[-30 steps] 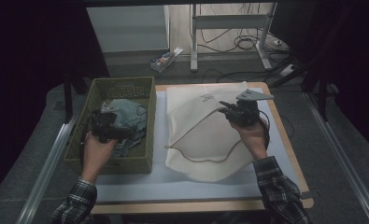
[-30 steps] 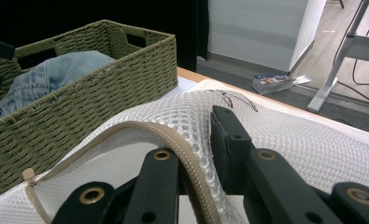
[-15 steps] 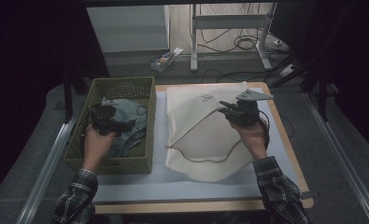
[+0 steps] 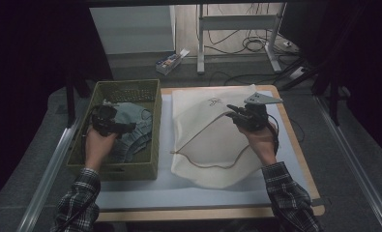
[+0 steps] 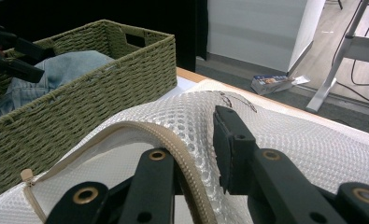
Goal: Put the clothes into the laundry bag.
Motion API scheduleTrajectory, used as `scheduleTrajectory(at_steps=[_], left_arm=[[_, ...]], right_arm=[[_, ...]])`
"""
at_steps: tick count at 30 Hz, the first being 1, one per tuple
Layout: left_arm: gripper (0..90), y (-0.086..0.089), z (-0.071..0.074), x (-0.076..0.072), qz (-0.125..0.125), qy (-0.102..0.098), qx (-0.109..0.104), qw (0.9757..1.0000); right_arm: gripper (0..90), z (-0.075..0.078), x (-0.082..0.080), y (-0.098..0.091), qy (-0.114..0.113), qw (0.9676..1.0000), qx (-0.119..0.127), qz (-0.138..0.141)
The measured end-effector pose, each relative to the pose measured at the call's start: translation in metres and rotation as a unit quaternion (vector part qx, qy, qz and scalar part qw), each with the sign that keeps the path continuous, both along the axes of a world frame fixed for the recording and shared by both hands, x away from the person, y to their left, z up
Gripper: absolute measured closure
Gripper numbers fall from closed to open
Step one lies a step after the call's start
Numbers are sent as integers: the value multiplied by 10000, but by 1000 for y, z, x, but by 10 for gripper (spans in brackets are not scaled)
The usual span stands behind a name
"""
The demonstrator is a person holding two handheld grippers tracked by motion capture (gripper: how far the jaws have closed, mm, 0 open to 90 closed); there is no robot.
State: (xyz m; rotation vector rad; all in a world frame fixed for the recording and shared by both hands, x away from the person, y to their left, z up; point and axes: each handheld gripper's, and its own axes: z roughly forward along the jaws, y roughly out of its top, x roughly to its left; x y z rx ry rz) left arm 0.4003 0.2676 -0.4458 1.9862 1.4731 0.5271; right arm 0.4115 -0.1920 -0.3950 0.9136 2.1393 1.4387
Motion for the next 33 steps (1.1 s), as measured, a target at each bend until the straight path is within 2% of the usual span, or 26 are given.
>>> scheduleTrajectory(at_steps=[4,8,14,20,24,26,28,33], left_arm=[[0,4,-4,4,88,53,37,9999],[0,10,-7,9,197,56,-11,9998],[0,17,-12,17,356,215,22,9991],[0,27,-18,24,516,294,-257,9979],[0,31,-25,30,593,515,-327,9964],[0,33,-28,32,640,563,-314,9959],[0,35,-31,35,709,630,-457,9944],[0,36,-33,39,690,779,-576,9929]], right_arm=[[752,-1,0,0,14,10000,-1,1],[754,-1,1,0,27,10000,-7,5],[754,-1,1,-1,32,10000,-7,-2],[754,-1,2,-2,39,10000,8,-11],[754,-2,2,-2,38,10000,-1,-14],[754,-2,2,-2,38,10000,6,-11],[754,-2,3,-3,41,10000,-2,-12],[752,-2,3,-2,42,10000,0,-12]])
